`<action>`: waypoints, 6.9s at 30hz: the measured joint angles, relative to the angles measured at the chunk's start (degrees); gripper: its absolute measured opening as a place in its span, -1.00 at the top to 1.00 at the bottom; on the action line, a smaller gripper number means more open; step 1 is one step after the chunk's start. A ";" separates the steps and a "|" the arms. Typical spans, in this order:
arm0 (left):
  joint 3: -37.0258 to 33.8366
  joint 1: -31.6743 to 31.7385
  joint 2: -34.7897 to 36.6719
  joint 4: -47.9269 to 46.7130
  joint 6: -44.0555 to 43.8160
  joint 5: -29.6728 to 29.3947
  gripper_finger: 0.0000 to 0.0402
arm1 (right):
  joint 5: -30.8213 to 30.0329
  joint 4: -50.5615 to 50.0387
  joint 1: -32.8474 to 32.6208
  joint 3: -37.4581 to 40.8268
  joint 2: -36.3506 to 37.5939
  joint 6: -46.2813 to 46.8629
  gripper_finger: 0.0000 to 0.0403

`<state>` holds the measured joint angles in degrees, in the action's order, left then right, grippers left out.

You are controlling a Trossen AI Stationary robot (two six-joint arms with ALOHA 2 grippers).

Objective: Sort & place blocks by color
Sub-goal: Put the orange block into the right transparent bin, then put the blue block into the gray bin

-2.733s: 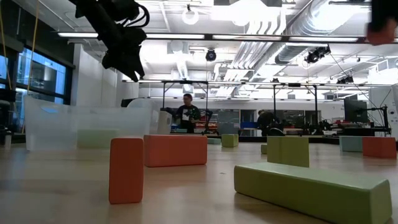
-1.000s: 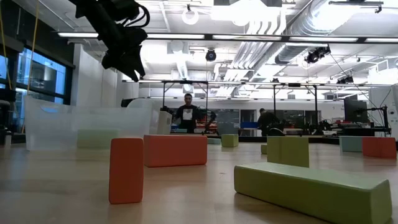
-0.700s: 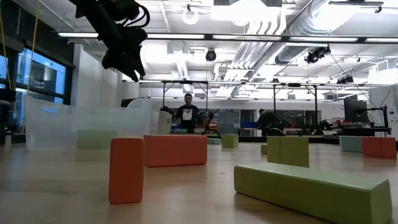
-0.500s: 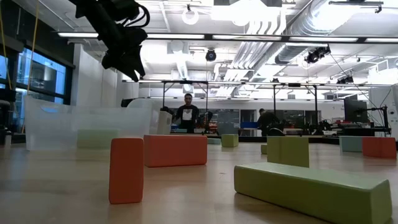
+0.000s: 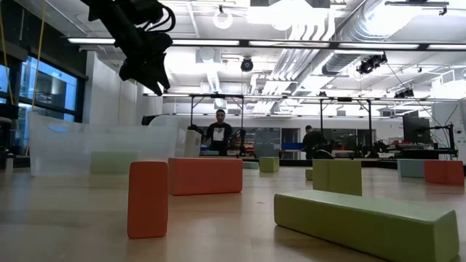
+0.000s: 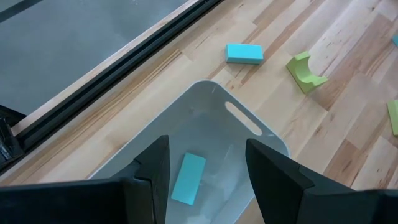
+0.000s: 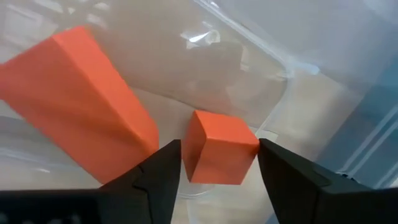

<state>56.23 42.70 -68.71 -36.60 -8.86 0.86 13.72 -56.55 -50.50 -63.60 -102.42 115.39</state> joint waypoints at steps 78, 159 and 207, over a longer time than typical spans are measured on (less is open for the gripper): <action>20.84 -0.97 -11.17 8.46 39.31 7.87 -0.06 | -63.25 -9.49 28.02 -23.56 17.36 -26.09 -0.07; 41.64 -4.41 -61.22 6.25 66.69 12.93 0.03 | -58.14 -15.23 48.65 -40.47 17.32 -61.48 -0.07; 42.80 -3.74 -60.83 -1.02 56.77 10.03 0.92 | -58.08 -14.82 48.65 -40.43 17.32 -61.95 -0.07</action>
<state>99.02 38.95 -129.54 -37.62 47.91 10.90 -44.37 -71.37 -1.85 -104.03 -85.10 53.44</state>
